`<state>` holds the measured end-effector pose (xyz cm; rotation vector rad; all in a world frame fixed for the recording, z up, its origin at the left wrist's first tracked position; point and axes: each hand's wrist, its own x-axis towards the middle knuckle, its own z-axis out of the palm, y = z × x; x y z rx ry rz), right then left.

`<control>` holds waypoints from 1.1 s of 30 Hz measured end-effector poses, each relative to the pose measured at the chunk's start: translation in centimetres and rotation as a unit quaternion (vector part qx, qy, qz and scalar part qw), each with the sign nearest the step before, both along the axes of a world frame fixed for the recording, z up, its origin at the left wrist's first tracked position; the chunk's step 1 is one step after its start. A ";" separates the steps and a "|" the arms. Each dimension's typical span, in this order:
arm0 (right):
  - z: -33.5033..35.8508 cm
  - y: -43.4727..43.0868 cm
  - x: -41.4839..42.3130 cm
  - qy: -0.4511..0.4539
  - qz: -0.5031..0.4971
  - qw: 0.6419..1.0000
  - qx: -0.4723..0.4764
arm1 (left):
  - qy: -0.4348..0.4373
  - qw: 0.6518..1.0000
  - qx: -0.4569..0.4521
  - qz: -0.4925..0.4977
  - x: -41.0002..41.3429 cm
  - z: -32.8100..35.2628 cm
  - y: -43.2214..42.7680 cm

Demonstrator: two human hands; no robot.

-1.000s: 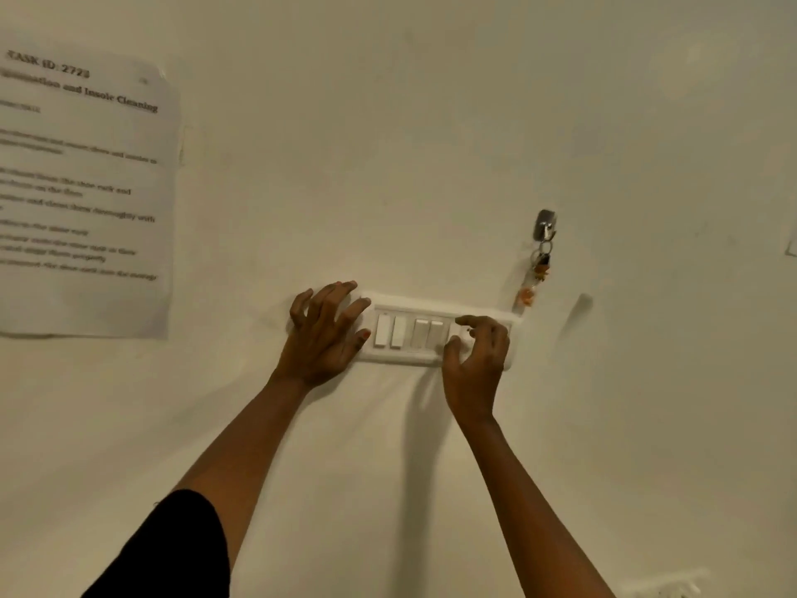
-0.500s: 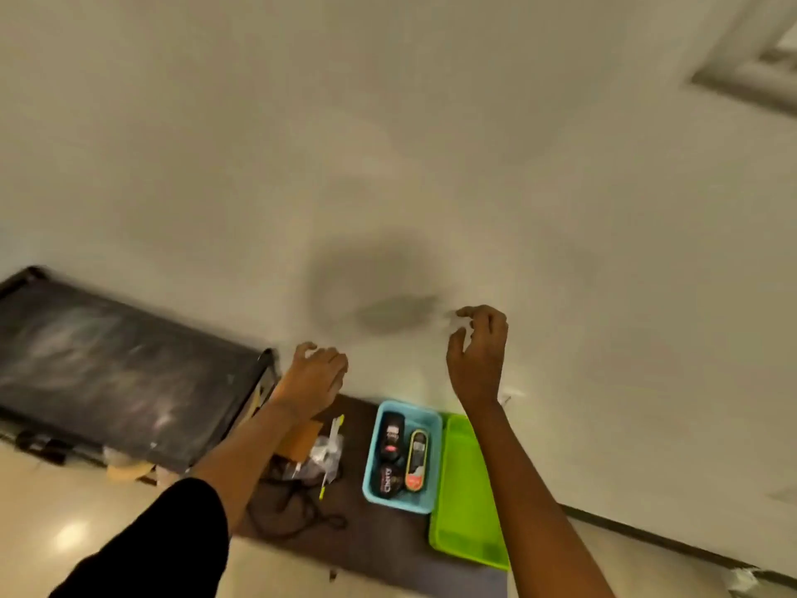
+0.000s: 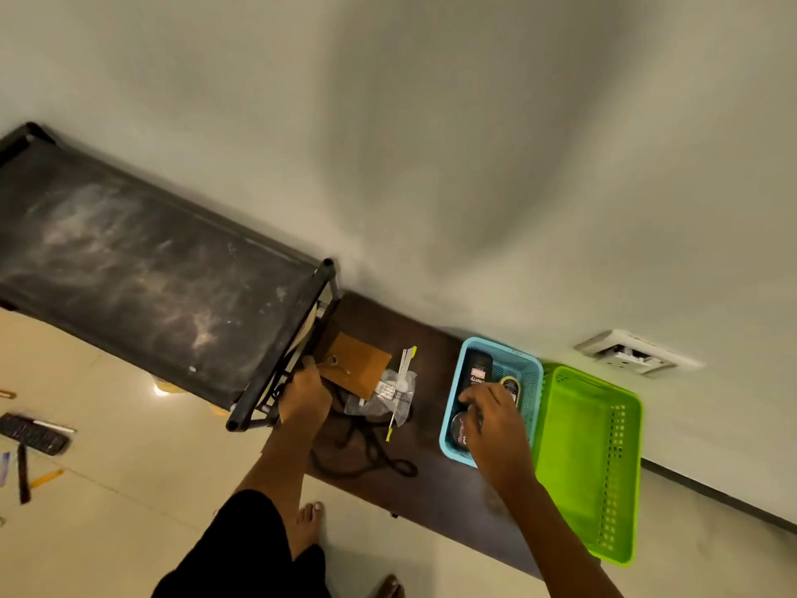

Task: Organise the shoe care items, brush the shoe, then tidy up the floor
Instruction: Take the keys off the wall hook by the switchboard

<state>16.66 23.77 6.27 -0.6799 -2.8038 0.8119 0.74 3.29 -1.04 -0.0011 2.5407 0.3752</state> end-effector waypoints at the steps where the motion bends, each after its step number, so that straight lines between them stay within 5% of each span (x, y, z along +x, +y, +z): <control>1: -0.4 -0.1 -0.1 -0.005 0.000 1.000 -0.001 | 0.015 1.000 0.001 -0.013 -0.6 -0.7 0.1; 8: -2.4 -1.5 -2.3 -0.014 0.023 0.999 -0.018 | 0.009 0.987 -0.065 -0.145 -3.3 -2.9 1.7; 17: -2.6 -2.7 -3.8 -0.025 0.031 0.999 -0.031 | 0.073 0.974 -0.079 -0.198 -3.9 -3.4 0.7; 22: -0.9 -2.8 -4.5 -0.017 0.016 0.999 -0.040 | 0.064 0.963 0.054 -0.255 -3.6 -0.7 1.0; 28: 1.6 -2.4 -6.1 -0.047 0.023 0.992 -0.113 | 0.256 0.886 0.200 -0.331 -2.6 4.2 2.5; 33: 5.0 -2.0 -6.9 -0.093 0.051 0.991 -0.086 | 0.318 0.837 0.257 -0.365 -2.4 9.5 4.8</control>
